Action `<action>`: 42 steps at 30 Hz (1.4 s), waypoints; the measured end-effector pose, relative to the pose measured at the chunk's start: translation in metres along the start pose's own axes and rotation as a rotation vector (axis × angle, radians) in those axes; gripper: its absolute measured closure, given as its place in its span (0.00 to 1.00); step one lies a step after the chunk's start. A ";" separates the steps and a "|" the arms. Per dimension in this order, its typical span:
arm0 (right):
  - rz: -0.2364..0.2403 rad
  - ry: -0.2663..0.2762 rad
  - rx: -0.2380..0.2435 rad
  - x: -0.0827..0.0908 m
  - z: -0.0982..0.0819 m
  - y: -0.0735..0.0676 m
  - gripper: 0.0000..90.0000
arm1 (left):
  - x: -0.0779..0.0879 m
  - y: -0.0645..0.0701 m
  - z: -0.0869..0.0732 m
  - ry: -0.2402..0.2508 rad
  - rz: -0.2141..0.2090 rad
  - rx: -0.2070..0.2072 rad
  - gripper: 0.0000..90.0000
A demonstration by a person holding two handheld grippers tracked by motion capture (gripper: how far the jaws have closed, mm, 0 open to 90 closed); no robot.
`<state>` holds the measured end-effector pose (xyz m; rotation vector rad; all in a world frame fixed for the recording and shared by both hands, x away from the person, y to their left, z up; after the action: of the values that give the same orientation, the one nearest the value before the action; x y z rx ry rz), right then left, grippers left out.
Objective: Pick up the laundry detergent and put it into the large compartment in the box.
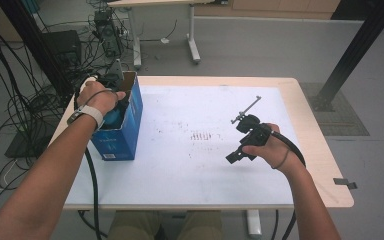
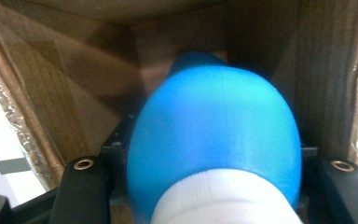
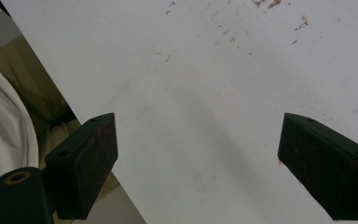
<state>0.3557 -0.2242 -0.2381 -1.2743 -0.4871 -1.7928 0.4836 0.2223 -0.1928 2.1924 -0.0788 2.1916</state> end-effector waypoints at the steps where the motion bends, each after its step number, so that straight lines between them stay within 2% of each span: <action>1: 0.000 0.001 0.000 0.000 0.000 0.000 0.13 | 0.000 0.000 0.000 0.001 -0.001 0.000 0.43; 42: -0.004 0.001 0.001 0.002 0.001 -0.001 0.13 | 0.000 0.000 -0.001 0.000 -0.001 0.001 0.43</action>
<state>0.3550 -0.2233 -0.2352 -1.2724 -0.4907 -1.7959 0.4821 0.2221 -0.1932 2.1923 -0.0767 2.1925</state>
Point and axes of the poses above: each handheld gripper's, and its own axes: x roughly backward along the jaws, z roughly out of its top, y roughly to its right, the point moved 5 cm from there along -x, roughly forward along the jaws, and after that the axes turned 4 degrees about x, right-handed, at the moved point
